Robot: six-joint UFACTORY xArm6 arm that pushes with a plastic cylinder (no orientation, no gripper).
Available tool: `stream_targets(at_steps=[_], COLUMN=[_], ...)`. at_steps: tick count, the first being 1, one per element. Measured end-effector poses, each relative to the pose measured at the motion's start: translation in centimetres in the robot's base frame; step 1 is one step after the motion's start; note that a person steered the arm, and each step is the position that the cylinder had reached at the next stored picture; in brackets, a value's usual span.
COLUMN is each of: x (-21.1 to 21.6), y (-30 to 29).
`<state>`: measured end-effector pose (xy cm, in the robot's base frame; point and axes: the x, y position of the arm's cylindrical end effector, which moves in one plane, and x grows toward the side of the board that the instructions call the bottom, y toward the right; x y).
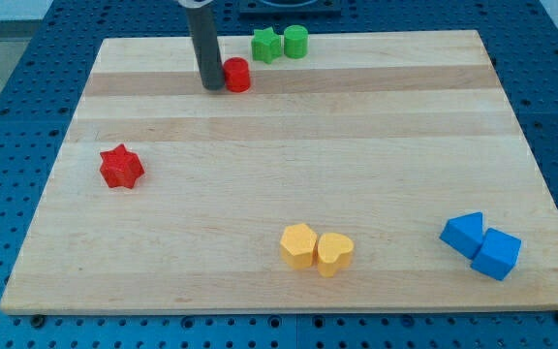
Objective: Point at red star
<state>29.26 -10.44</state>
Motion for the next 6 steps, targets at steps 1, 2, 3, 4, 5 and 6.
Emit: stream_targets(at_steps=[1,2,3,4,5,6], x=[-0.4,-0.9,-1.9,-2.2,-1.1,5.3], y=[3.4,6.6,8.6,8.9,9.0,9.3])
